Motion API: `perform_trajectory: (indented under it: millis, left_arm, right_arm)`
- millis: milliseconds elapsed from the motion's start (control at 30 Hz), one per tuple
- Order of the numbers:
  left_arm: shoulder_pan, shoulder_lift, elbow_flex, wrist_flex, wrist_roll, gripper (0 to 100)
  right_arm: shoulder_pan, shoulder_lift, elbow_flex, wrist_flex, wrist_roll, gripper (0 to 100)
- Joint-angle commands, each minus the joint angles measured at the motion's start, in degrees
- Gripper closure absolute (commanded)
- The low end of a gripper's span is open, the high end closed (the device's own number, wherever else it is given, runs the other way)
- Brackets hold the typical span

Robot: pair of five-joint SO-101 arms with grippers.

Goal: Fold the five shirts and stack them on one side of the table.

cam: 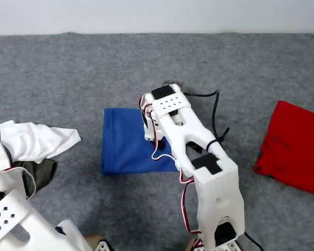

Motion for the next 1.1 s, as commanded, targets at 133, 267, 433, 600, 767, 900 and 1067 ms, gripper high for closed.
perform_trajectory:
  millis: [133, 267, 433, 600, 767, 900, 1067]
  left_arm:
    - [0.35, -0.62, -0.31, -2.29, 0.00, 99]
    - [0.35, -0.62, -0.31, -2.29, 0.00, 99]
    - [0.35, -0.35, -0.48, -2.29, 0.00, 99]
    - [0.35, -0.35, -0.48, -2.29, 0.00, 99]
    - [0.35, -0.35, -0.48, -3.16, 0.00, 99]
    - [0.35, -0.26, -0.66, -3.52, 0.00, 99]
    - [0.35, -0.26, -0.66, -3.52, 0.00, 99]
  right_arm:
    - [0.66, 4.97, -3.16, -3.47, -0.18, 73.7]
    - [0.66, 6.20, -3.16, -2.95, 3.96, 89.7]
    - [3.12, 6.20, -3.25, -0.66, 8.53, 98.3]
    - [7.43, 3.03, -3.25, 2.42, 13.36, 98.9]
    - [10.42, -3.38, -3.25, 10.15, 23.47, 98.9]
    - [16.31, -7.60, -3.25, 13.76, 36.84, 98.9]
    - [25.19, -9.80, -3.25, 11.91, 60.66, 98.9]
